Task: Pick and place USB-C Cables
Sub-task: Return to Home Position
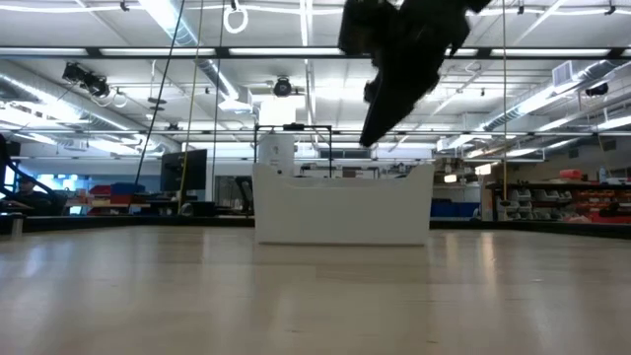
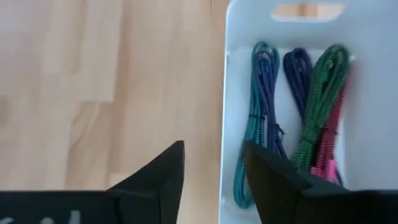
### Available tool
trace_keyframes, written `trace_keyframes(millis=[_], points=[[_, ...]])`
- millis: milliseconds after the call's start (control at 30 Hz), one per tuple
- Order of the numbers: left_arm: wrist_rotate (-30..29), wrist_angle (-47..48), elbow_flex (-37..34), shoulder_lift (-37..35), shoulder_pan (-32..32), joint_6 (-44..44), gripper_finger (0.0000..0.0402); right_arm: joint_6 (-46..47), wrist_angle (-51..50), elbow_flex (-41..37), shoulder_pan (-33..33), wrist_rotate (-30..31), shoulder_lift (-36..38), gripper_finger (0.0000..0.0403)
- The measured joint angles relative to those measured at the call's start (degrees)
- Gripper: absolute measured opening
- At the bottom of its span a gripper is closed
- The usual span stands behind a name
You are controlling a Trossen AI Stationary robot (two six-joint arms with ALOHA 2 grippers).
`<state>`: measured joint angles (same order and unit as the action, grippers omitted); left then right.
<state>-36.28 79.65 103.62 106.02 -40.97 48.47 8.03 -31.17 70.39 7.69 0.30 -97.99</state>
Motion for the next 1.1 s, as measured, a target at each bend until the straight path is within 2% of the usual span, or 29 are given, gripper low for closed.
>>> trace_keyframes(millis=[167,300,467,533,733,800,900,1033,1100], points=[[-0.66,-3.88,-0.01,0.00,4.36,-10.43,0.0133,-0.71,-6.66,1.58,0.32,0.00,6.86,0.0183],[-1.06,-5.05,-0.01,0.00,8.95,-17.30,0.0117,-0.05,-16.30,1.60,0.34,0.09,13.65,0.0185],[-0.98,-10.46,-0.01,0.00,15.09,-26.76,0.0102,3.44,-27.79,1.60,1.66,4.33,21.44,0.0180],[1.12,-14.65,-0.01,0.00,17.91,-32.29,0.0096,4.29,-30.41,1.60,2.44,5.48,24.41,0.0178],[15.28,-28.79,-0.01,0.00,27.91,-45.56,0.0062,7.34,-32.81,0.39,4.91,8.98,32.69,0.0168],[19.48,-33.61,-0.01,0.00,30.92,-48.90,0.0041,8.19,-32.79,-0.94,5.18,9.05,34.78,0.0155],[23.49,-38.19,-0.01,0.00,34.45,-52.77,0.0008,9.74,-32.85,-3.23,5.82,9.20,36.94,0.0110],[28.84,-40.97,-0.86,-0.11,38.10,-55.05,0.0005,8.97,-30.16,-6.21,6.21,10.42,38.72,0.0019],[32.92,-46.44,-4.62,-0.41,39.73,-55.42,0.0004,8.48,-29.58,-7.15,6.18,10.56,39.13,0.0011]])
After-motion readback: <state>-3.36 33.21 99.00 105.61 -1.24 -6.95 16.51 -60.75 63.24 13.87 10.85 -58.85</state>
